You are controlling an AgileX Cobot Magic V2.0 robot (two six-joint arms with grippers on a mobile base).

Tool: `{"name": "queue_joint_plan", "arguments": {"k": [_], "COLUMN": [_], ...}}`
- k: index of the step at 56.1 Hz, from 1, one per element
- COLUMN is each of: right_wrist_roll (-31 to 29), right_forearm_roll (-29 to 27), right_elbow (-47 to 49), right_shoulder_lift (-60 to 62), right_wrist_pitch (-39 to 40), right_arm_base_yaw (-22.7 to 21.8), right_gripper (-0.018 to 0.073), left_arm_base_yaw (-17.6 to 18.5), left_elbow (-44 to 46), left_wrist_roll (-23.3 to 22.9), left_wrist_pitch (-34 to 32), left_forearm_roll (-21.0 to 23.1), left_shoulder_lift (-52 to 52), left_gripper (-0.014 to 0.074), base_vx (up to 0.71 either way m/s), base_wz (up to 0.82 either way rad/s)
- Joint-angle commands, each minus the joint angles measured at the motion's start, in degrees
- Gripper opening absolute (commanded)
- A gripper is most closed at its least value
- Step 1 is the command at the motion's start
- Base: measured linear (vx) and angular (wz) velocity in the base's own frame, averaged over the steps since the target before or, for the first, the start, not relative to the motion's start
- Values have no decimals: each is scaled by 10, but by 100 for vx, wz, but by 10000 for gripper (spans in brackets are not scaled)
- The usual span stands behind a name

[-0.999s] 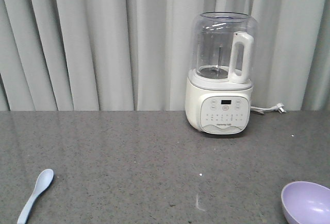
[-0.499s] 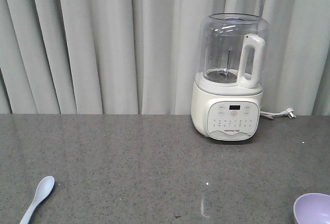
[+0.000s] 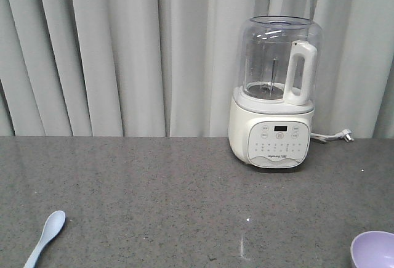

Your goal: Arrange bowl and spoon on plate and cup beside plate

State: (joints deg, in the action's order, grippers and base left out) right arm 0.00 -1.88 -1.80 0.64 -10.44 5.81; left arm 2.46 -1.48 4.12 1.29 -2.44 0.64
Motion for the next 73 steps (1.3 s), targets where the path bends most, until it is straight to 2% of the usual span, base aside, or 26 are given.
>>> {"name": "queue_joint_plan", "arguments": {"k": [1,10,17,20,22,26,31,38,44,53,61,68,73], "right_wrist_roll": [0,0,0,0,0,-13,-29,-41,-41,-40,-40,-40,-40], "right_forearm_roll": [5,-1,-1,-1,-1,12,34,65,70,60,61,61,61], "right_elbow": [-2,-2,13,38,64,146,247,391,474,496,496,496,496], "right_shoulder_lift": [3,3,3,3,3,-12,-67,-207,-322,-417,-440,-440,-440], "right_wrist_pitch": [50,101,152,142,129,100,89,97,100,92,77,74,74], "right_arm_base_yaw": [-4,-4,-4,-4,-4,-4,-4,-4,-4,-4,-4,-4,-4], "right_gripper": [-8,-8,-8,-8,-8,-8,-8,-8,-8,-7,20,134,293], "left_arm_base_yaw": [2,2,2,2,2,2,2,2,2,2,2,2,2], "left_elbow": [15,21,23,41,64,140,239,390,475,494,494,494,494], "left_wrist_roll": [-3,-17,-105,-137,-142,-120,-86,-54,-46,-46,-46,-46,-46], "left_wrist_pitch": [-50,-97,-145,-126,-103,-55,-44,-27,-24,-39,-39,-39,-39], "left_forearm_roll": [5,14,66,78,77,58,35,17,18,19,19,19,19], "left_shoulder_lift": [9,9,9,8,8,-8,-64,-212,-332,-404,-418,-418,-418], "left_gripper": [3,3,3,3,3,3,3,3,3,4,39,147,285], "base_vx": [0,0,0,0,0,0,0,0,0,0,0,0,0], "base_wz": [0,0,0,0,0,0,0,0,0,0,0,0,0]}}
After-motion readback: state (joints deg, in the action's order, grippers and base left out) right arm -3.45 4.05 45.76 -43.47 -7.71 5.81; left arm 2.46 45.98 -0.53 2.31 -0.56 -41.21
